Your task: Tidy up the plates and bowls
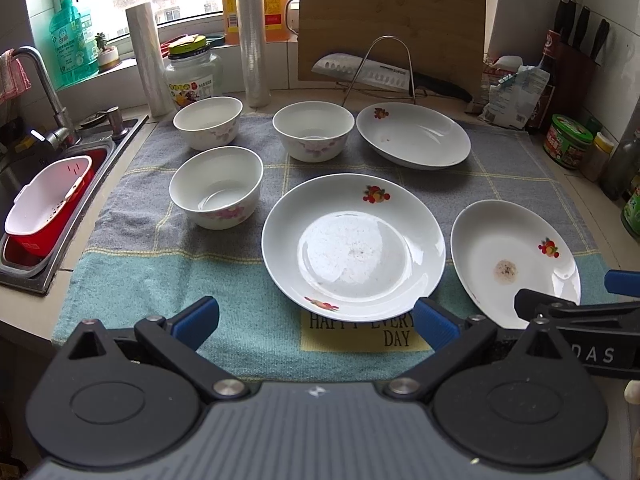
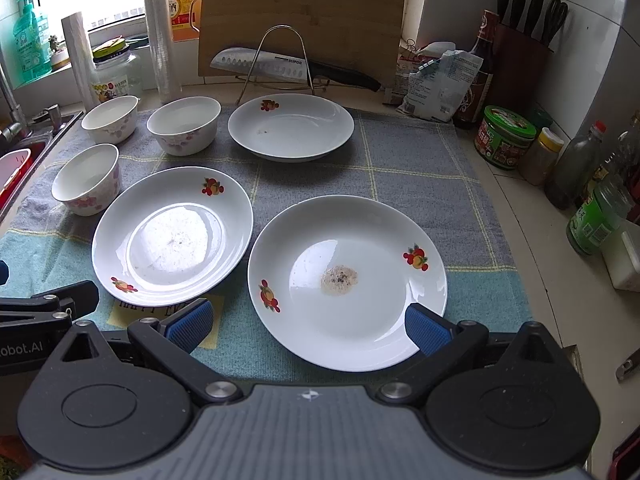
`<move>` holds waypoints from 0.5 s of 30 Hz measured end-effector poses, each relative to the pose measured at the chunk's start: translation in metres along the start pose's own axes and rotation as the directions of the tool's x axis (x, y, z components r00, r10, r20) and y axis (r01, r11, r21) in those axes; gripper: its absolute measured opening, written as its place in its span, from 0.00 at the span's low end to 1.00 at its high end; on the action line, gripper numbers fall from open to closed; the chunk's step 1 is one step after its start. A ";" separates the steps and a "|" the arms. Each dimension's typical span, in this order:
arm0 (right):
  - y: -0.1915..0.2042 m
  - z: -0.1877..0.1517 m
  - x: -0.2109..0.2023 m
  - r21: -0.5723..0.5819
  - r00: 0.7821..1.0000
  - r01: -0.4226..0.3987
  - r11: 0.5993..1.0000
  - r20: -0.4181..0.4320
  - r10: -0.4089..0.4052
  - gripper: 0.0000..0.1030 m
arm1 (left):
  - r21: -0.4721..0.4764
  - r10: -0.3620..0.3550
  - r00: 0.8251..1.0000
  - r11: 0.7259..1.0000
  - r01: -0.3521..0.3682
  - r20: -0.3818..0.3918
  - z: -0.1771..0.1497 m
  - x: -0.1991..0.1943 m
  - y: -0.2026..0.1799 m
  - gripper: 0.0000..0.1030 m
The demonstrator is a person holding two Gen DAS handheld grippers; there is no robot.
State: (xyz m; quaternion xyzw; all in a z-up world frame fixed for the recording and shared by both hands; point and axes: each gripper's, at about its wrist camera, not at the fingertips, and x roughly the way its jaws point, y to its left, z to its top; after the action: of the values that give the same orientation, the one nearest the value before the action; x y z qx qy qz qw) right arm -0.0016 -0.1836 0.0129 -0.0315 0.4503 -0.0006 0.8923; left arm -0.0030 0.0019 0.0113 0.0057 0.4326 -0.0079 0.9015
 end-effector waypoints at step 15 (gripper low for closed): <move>-0.007 -0.003 0.001 -0.038 0.998 0.018 0.999 0.053 -0.016 1.00 | 0.064 -0.028 0.997 0.998 0.024 0.068 0.003 0.004 -0.001 0.99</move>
State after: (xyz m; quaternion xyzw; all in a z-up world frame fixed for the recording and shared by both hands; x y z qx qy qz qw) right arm -0.0031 -0.1908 0.0104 -0.0523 0.4264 0.0012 0.9030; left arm 0.0015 0.0008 0.0098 0.0281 0.4009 -0.0332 0.9151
